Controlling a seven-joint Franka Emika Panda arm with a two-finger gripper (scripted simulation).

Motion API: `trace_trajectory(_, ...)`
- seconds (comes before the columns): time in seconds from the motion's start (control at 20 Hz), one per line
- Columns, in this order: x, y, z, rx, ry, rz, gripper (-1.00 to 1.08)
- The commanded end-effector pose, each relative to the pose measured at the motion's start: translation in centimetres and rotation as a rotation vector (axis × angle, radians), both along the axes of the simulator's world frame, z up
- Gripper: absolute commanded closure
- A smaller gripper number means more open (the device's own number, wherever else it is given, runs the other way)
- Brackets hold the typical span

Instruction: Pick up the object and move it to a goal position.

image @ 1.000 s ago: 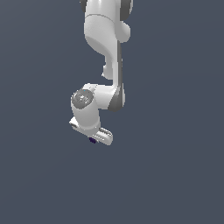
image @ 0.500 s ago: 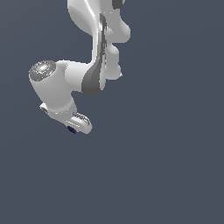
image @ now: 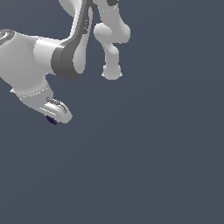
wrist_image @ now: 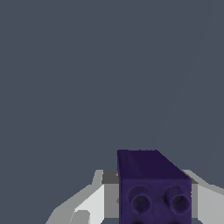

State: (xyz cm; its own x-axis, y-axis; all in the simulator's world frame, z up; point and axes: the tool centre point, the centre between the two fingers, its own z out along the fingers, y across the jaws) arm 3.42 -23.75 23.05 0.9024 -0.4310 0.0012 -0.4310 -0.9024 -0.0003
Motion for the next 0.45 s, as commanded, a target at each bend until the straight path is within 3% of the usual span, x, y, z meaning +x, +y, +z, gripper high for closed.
trace_trajectory(0.0, 0.0, -0.73, 0.86, 0.0, 0.001, 0.002, 1.08)
trace_trajectory(0.4, 0.13, -1.15, 1.26, 0.0, 0.001, 0.002, 1.08)
